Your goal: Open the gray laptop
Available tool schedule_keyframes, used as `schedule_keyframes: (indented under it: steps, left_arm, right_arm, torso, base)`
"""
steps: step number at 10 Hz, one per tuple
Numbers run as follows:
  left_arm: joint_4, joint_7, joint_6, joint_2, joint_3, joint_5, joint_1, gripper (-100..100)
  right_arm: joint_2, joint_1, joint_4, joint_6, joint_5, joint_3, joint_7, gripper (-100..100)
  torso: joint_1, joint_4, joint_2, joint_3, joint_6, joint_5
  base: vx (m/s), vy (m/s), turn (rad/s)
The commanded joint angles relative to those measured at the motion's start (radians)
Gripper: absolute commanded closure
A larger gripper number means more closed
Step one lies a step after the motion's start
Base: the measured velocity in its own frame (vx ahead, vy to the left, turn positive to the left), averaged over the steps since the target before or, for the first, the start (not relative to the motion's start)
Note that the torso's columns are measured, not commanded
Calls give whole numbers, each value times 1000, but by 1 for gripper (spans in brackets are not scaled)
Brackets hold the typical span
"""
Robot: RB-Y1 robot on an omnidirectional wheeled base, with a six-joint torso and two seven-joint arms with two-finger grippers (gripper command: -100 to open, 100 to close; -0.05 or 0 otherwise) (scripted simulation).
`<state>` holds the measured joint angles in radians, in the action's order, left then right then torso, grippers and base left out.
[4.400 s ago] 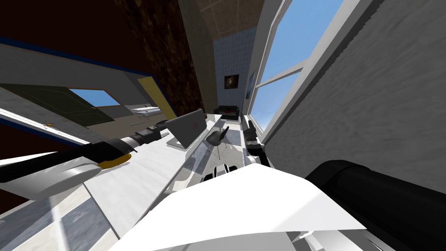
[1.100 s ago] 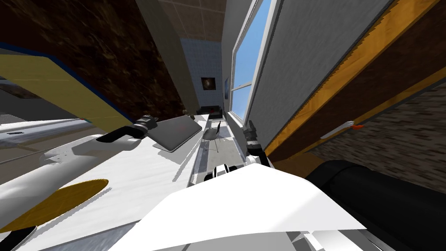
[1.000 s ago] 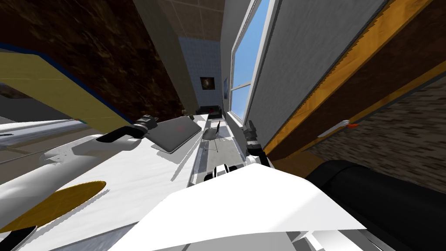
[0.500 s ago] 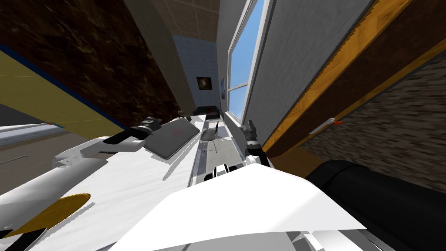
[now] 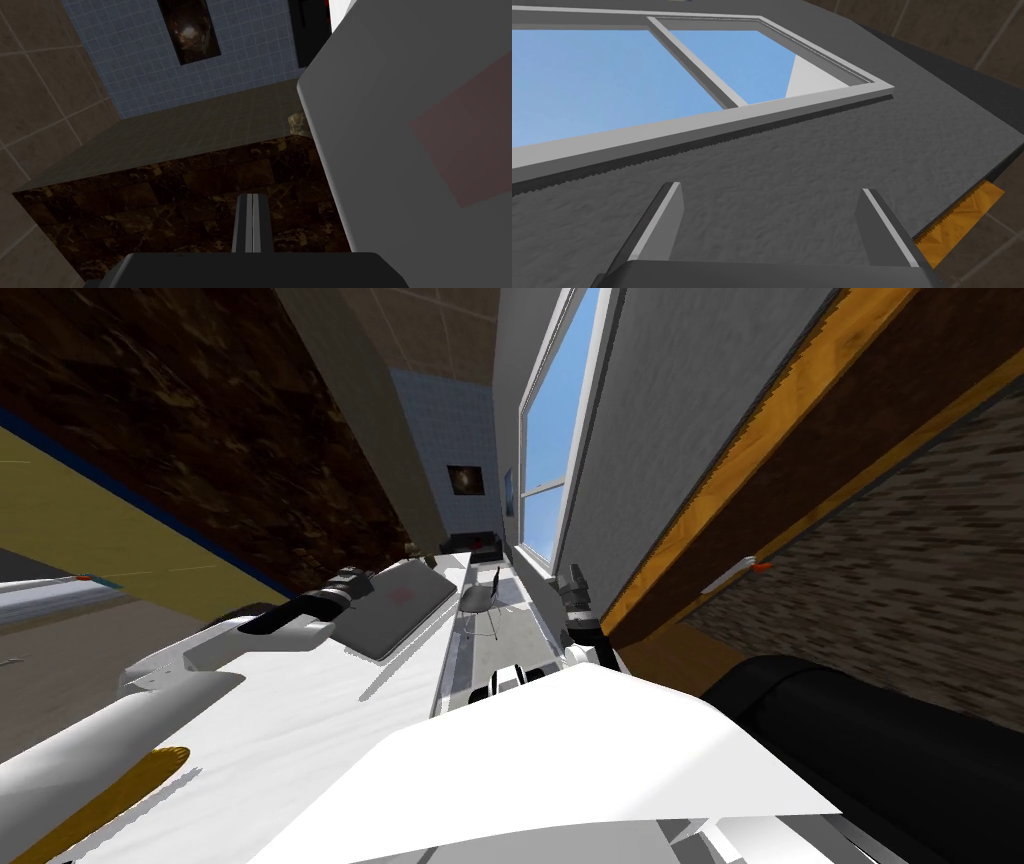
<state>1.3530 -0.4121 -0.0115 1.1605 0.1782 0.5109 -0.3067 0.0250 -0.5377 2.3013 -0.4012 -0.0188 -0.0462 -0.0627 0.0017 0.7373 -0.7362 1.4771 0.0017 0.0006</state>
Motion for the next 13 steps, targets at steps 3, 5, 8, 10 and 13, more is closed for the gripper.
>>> schedule_keyframes:
  steps: [3, 5, 8, 10, 13]
  left_arm:
    - [60, -40, 43, 89, 6, 47, -11, -100]
    - [90, -60, 64, 134, 9, 70, -16, -100]
    - [97, -63, 68, 141, 6, 73, -14, 0]
    - [97, -63, 68, 141, 6, 73, -14, 0]
    - [97, -63, 68, 141, 6, 73, -14, 0]
  right_arm:
    - [0, 0, 0, 0, 0, 0, 0, 0]
    - [0, 0, 0, 0, 0, 0, 0, 0]
    - [0, 0, 0, 0, 0, 0, 0, 0]
    - [0, 0, 0, 0, 0, 0, 0, 0]
    - [0, 0, 0, 0, 0, 0, 0, 0]
  torso:
    - [-4, 1, -2, -1, -2, -1]
    - [-2, 1, -2, -1, -2, -1]
    - [-1, 1, -2, -1, -2, 0]
    - [-2, 1, -2, -1, -2, -1]
    - [-2, 1, -2, -1, -2, -1]
  base:
    - [25, -21, 76]
    - [23, -13, 31]
    - [9, -3, 9]
    - [0, 0, 0]
    - [0, 0, 0]
